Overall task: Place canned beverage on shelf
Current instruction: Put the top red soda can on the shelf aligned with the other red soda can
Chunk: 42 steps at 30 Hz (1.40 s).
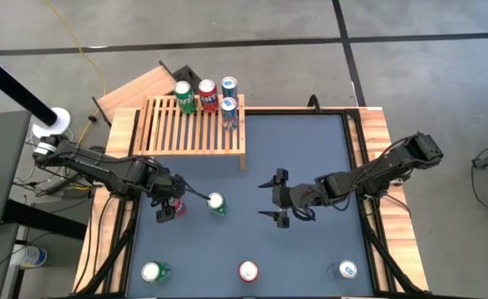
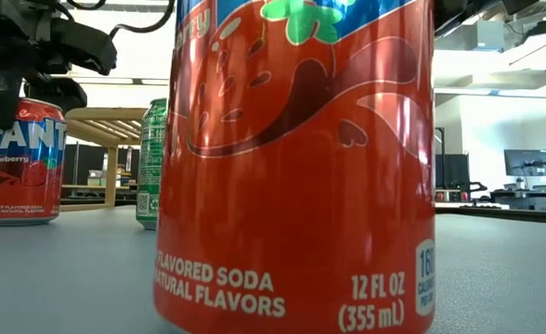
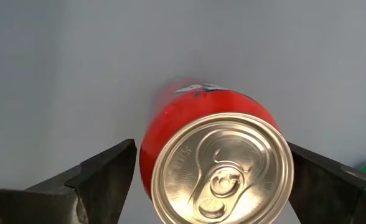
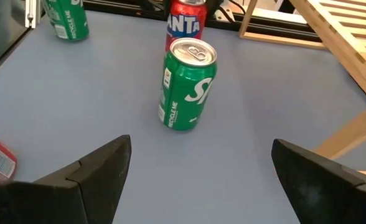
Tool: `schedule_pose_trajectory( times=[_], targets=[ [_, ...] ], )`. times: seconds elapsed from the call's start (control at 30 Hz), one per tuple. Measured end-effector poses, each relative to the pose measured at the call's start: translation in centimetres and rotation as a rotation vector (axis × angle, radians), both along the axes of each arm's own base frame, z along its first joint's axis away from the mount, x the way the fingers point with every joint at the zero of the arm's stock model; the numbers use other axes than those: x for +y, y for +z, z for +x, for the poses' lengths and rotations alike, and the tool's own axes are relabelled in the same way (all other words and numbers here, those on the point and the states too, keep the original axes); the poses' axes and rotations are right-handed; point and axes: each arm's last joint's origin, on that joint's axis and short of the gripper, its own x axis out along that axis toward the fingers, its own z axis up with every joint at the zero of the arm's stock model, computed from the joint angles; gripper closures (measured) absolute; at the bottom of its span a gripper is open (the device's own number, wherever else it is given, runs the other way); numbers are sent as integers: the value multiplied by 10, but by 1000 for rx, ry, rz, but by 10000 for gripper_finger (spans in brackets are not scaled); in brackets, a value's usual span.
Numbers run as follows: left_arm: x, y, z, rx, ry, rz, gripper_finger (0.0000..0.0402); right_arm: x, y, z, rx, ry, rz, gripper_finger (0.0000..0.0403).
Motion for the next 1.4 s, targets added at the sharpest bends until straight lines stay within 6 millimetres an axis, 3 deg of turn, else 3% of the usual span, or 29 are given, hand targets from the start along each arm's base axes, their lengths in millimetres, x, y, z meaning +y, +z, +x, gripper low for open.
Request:
schedule_pose_trajectory(
  times=[0.2, 0.7, 0.87, 1.07, 1.4],
  targets=[
    [1, 6, 3, -17, 43, -16, 45, 0, 0, 0, -1, -1, 0, 23],
    [20, 50, 11, -49, 302, -171, 44, 0, 0, 0, -4, -4, 7, 23],
    [24, 49, 5, 41, 445, -219, 45, 0, 0, 0, -4, -4, 7, 23],
    [27, 47, -2, 101, 561, -155, 45, 0, 0, 0, -4, -5, 7, 23],
    [20, 41, 8, 121, 626, -182, 45, 0, 0, 0, -2, -4, 7, 23]
  ],
)
